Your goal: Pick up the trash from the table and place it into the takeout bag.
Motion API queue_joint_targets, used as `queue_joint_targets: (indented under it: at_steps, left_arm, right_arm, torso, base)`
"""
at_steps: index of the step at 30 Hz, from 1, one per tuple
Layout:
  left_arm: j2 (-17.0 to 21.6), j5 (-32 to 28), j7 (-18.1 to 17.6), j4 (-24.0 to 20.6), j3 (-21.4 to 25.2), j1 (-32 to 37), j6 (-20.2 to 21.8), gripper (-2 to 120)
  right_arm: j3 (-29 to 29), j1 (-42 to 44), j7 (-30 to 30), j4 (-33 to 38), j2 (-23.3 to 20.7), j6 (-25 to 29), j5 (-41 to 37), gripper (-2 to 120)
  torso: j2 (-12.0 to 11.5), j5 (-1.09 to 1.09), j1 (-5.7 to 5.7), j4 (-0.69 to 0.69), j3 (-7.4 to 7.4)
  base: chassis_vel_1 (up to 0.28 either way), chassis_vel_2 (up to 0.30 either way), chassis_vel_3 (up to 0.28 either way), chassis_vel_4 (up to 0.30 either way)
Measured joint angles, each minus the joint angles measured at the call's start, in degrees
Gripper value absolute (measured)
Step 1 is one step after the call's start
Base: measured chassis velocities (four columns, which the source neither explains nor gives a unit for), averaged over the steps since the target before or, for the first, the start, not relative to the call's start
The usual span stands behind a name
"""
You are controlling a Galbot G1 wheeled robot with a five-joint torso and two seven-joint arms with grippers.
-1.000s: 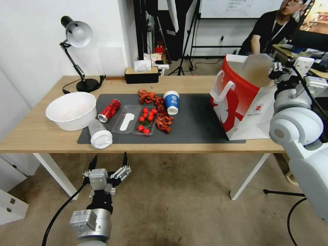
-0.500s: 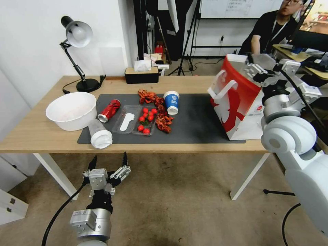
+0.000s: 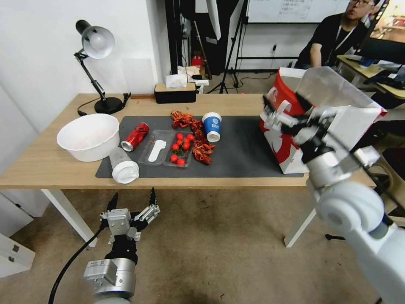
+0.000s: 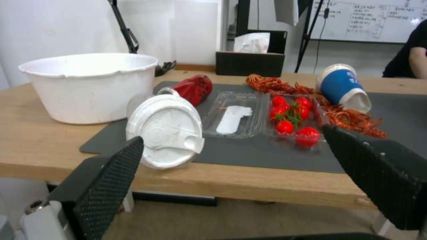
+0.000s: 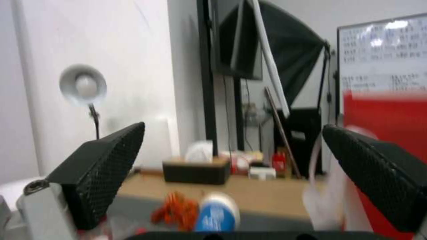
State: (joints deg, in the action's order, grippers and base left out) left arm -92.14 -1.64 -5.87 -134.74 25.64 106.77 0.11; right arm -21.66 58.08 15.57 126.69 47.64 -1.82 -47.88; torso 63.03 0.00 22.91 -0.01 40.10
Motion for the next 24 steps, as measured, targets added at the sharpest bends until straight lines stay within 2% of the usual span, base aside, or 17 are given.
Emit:
queue_joint_targets:
  at_steps: [7, 10, 11, 16, 18, 24]
  left_arm:
    - [0.0, -0.1, 0.0, -0.1, 0.0, 0.0, 0.0, 100]
    - [0.0, -0.7, -0.1, 0.1, 0.3, -0.1, 0.0, 100]
    - [0.0, -0.7, -0.1, 0.1, 0.3, -0.1, 0.0, 100]
    - [0.0, -1.0, -0.1, 0.2, 0.5, -0.2, -0.1, 100]
    - [0.0, -1.1, -0.1, 0.2, 0.5, -0.3, -0.1, 100]
    - [0.0, -1.1, -0.1, 0.3, 0.6, -0.3, -0.1, 100]
  right_arm:
    - [0.3, 8.3, -6.1, 0.0, 0.3, 5.4, 4.9, 100]
    - [0.0, 18.7, -7.5, -2.1, 2.1, 11.4, 11.0, 100]
    - [0.0, 18.7, -7.5, -2.1, 2.1, 11.4, 11.0, 100]
    - [-0.3, 25.6, -6.3, -4.6, 4.0, 15.7, 15.6, 100]
    - [-0.3, 28.2, -3.3, -5.3, 5.2, 17.1, 18.5, 100]
    - [0.6, 31.8, 0.1, -5.3, 7.0, 16.4, 19.9, 100]
  torso:
    - [0.0, 0.00, 0.00, 0.01, 0.00]
    - [0.0, 0.01, 0.00, 0.00, 0.00]
    - [0.0, 0.01, 0.00, 0.00, 0.00]
    - [0.0, 0.00, 0.00, -0.01, 0.00]
    - [0.0, -0.01, 0.00, 0.01, 0.00]
    - [0.0, 0.01, 0.00, 0.01, 0.00]
  base:
    - [0.000, 0.000, 0.000, 0.000]
    - [0.000, 0.000, 0.000, 0.000]
    - [0.000, 0.000, 0.000, 0.000]
    - [0.000, 0.000, 0.000, 0.000]
    - [0.000, 0.000, 0.000, 0.000]
    - [0.000, 0.000, 0.000, 0.000]
